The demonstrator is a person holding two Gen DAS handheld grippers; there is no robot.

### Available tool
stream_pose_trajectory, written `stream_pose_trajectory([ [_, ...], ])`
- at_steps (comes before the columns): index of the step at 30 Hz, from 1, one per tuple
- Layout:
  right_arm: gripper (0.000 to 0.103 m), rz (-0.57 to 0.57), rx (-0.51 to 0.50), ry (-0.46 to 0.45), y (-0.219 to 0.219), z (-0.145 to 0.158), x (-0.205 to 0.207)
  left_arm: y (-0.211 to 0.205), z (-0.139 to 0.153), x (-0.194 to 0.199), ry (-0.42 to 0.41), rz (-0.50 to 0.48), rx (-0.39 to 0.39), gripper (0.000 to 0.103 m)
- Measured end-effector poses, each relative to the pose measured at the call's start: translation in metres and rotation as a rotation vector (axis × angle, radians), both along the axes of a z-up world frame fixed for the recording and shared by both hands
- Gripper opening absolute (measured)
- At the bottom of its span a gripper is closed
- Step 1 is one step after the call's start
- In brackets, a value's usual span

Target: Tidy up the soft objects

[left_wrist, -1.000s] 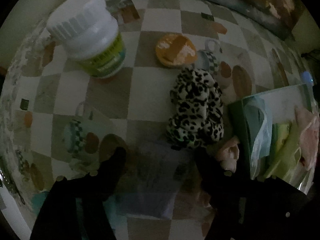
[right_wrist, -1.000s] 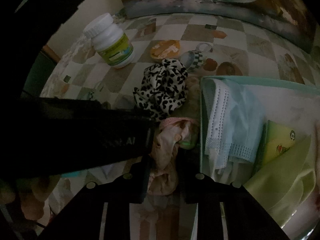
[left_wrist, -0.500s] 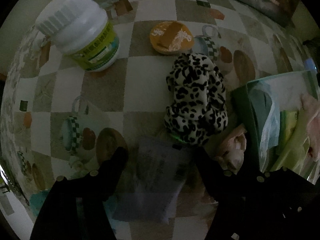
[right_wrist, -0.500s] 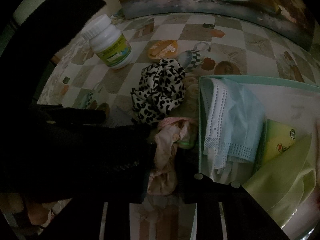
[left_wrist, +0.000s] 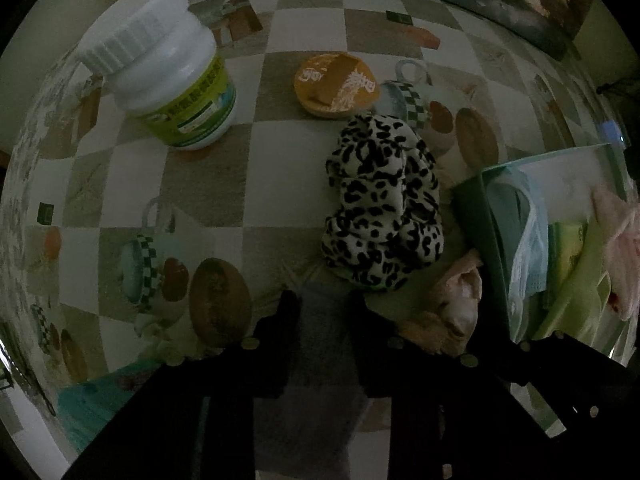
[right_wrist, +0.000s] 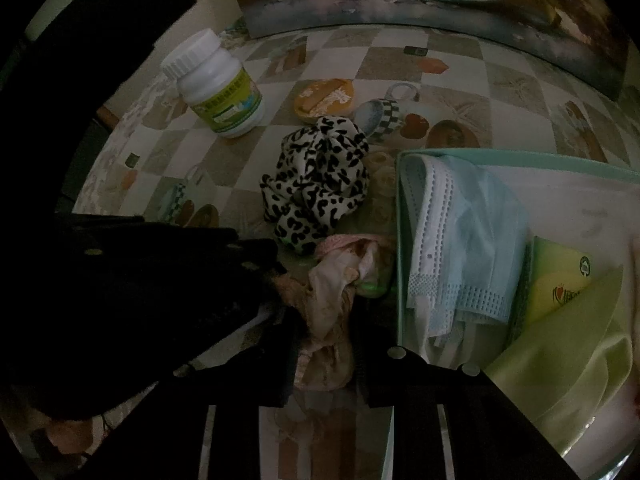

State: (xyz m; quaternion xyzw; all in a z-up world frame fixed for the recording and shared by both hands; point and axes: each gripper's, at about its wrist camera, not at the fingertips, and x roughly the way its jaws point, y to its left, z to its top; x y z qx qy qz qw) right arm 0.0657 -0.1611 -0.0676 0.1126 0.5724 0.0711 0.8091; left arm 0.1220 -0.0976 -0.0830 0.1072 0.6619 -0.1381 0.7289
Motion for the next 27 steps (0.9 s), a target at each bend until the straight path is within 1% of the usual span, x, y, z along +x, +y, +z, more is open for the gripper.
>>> stream_pose_trajectory([
  [4, 0.025, -0.001, -0.001, 0.002, 0.0, 0.0, 0.0, 0.01, 0.001, 0.008, -0.001, 0.011, -0.021, 0.022],
  [6, 0.025, -0.002, 0.001, 0.002, 0.0, 0.0, 0.0, 0.014, 0.005, 0.01, -0.006, 0.022, -0.034, 0.019],
  [8, 0.024, -0.004, 0.003, 0.001, 0.0, 0.001, -0.001, 0.021, 0.01, 0.014, -0.009, 0.029, -0.053, 0.017],
  [12, 0.023, -0.011, 0.004, -0.008, -0.001, 0.004, -0.004, 0.026, 0.016, 0.017, -0.015, 0.035, -0.067, 0.016],
  [16, 0.023, -0.031, 0.015, -0.019, -0.004, 0.011, -0.007, 0.028, 0.027, 0.016, -0.028, 0.047, -0.097, 0.013],
  [18, 0.023, -0.038, 0.018, -0.03, -0.006, 0.016, -0.008, 0.031, 0.035, 0.017, -0.042, 0.049, -0.106, 0.01],
  [20, 0.023, -0.046, 0.026, -0.043, -0.008, 0.023, -0.01, 0.031, 0.041, 0.016, -0.052, 0.053, -0.107, 0.01],
  [27, 0.023, -0.077, 0.033, -0.061, -0.014, 0.034, -0.017, 0.037, 0.049, 0.016, -0.06, 0.062, -0.106, 0.01],
])
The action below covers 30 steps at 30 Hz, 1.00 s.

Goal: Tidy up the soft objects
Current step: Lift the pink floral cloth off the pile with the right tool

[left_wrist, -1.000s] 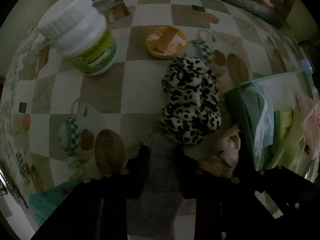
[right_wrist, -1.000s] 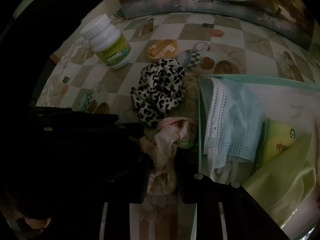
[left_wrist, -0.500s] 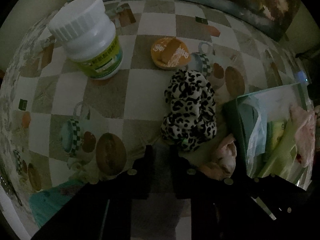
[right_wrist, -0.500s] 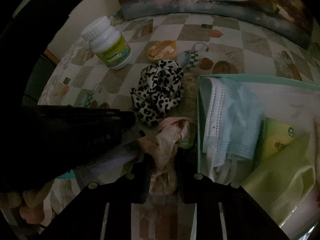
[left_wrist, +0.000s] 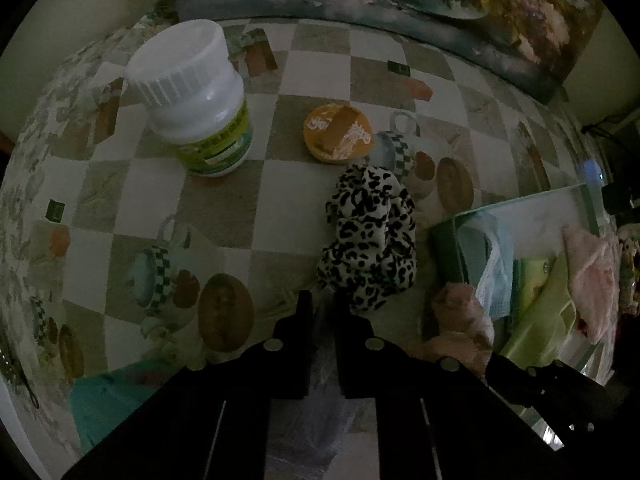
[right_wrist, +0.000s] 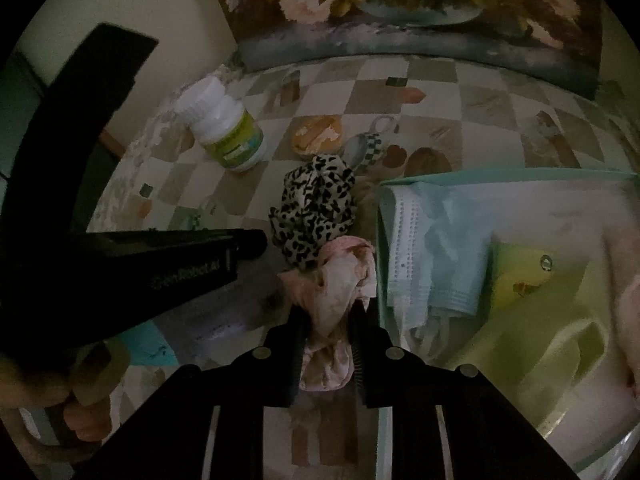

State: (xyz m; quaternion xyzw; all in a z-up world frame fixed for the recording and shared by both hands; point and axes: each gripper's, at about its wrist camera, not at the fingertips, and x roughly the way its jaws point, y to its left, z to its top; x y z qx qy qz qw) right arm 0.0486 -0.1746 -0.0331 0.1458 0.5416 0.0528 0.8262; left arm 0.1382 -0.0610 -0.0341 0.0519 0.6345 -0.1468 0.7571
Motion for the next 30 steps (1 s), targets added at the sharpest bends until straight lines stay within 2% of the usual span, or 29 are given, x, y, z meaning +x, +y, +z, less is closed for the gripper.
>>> stream_pose_trajectory([
  [16, 0.022, -0.105, 0.052, -0.07, -0.021, 0.032, -0.021, 0.012, 0.041, -0.021, -0.1, 0.026, -0.021, 0.007],
  [30, 0.022, -0.164, 0.089, -0.142, -0.039, 0.057, -0.033, 0.014, 0.074, -0.022, -0.204, 0.039, -0.047, 0.006],
])
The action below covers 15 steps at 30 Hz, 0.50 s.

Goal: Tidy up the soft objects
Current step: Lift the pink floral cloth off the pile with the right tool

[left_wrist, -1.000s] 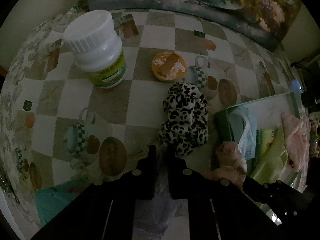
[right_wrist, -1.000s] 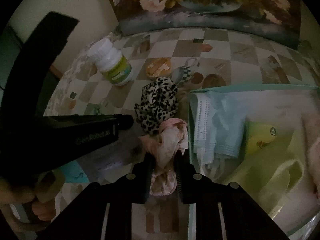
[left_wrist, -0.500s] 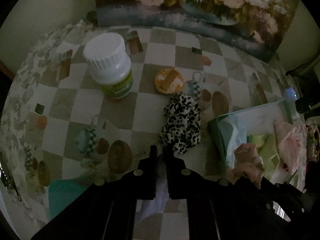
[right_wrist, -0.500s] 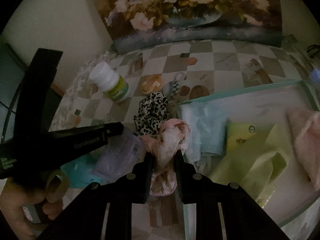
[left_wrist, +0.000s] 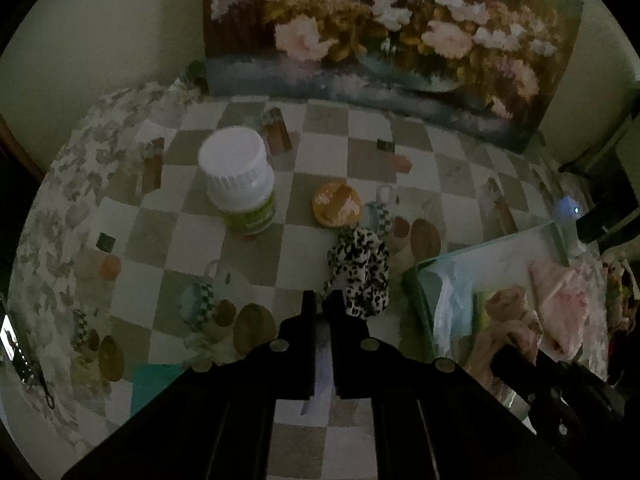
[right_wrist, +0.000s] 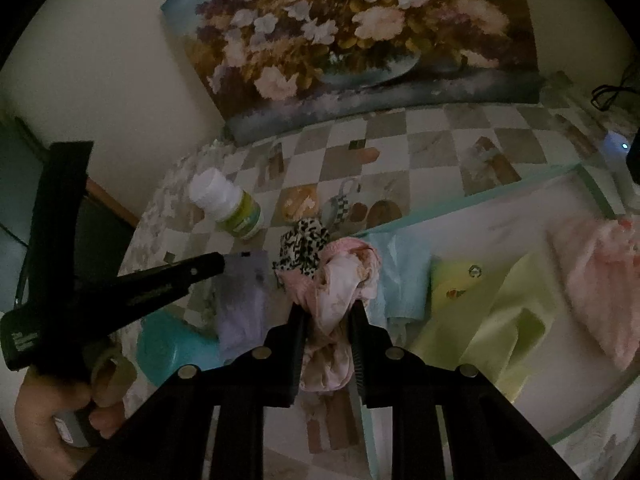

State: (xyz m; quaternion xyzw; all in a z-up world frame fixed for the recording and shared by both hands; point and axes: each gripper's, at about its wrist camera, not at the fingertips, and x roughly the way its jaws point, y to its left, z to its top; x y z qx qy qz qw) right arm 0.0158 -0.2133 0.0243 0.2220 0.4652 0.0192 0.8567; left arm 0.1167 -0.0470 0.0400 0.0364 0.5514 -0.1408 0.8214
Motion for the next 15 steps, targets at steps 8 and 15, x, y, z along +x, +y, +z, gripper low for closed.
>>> stream_pose_trajectory([
  [8, 0.022, -0.027, -0.023, -0.052, -0.007, 0.019, -0.005, 0.005, 0.037, -0.008, -0.093, 0.003, -0.045, 0.005],
  [15, 0.022, -0.086, -0.077, -0.097, -0.023, 0.04, -0.014, 0.005, 0.075, -0.022, -0.189, -0.014, -0.095, 0.005],
])
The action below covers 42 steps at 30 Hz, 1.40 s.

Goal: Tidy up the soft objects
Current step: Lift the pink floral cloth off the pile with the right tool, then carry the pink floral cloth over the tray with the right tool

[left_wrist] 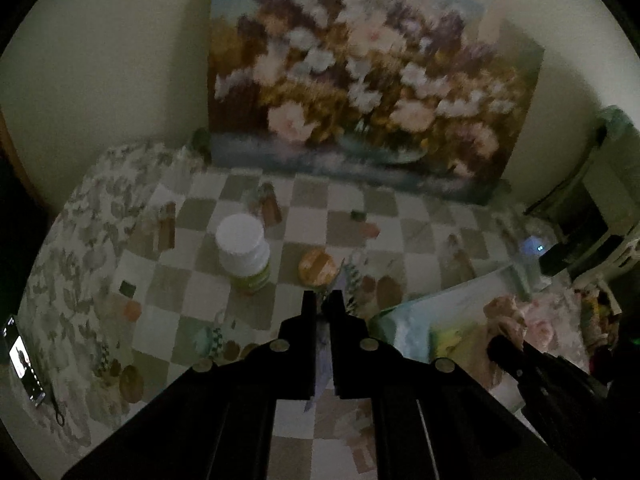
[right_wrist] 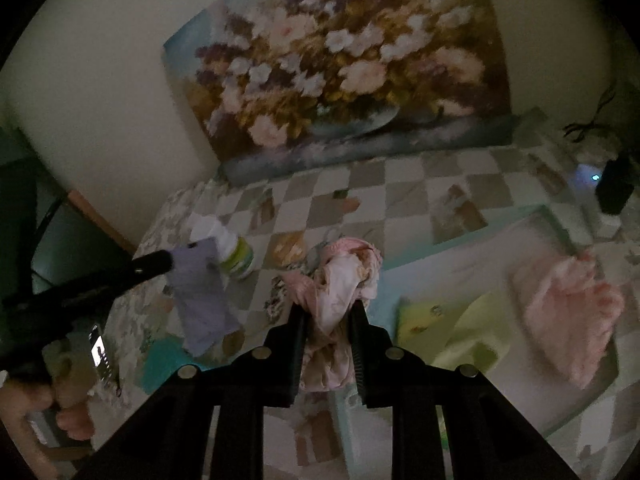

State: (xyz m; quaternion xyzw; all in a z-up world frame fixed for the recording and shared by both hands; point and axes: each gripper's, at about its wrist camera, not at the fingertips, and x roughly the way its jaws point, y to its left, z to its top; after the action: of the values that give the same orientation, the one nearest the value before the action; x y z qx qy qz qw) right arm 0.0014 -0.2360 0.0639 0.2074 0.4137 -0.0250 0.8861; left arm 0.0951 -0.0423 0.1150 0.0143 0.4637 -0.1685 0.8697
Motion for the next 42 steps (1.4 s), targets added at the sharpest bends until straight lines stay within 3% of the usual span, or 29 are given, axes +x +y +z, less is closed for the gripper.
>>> stream_pose_trajectory([
  [5, 0.022, -0.078, -0.058, -0.004, -0.02, 0.009, -0.01, -0.01, 0.016, -0.01, -0.042, -0.034, -0.027, 0.005],
  [15, 0.022, -0.282, -0.046, 0.022, -0.086, 0.008, -0.042, -0.042, 0.03, -0.033, -0.073, -0.133, -0.065, 0.005],
  [25, 0.022, -0.456, -0.039, 0.089, -0.141, -0.005, -0.073, -0.106, 0.016, -0.062, -0.073, -0.266, -0.007, 0.005],
  [33, 0.022, -0.486, -0.04, 0.16, -0.155, -0.023, -0.075, -0.141, -0.005, -0.073, -0.026, -0.345, -0.003, 0.006],
  [42, 0.023, -0.438, -0.043, 0.291, -0.148, -0.058, -0.061, -0.156, -0.039, -0.069, 0.118, -0.391, -0.058, 0.006],
])
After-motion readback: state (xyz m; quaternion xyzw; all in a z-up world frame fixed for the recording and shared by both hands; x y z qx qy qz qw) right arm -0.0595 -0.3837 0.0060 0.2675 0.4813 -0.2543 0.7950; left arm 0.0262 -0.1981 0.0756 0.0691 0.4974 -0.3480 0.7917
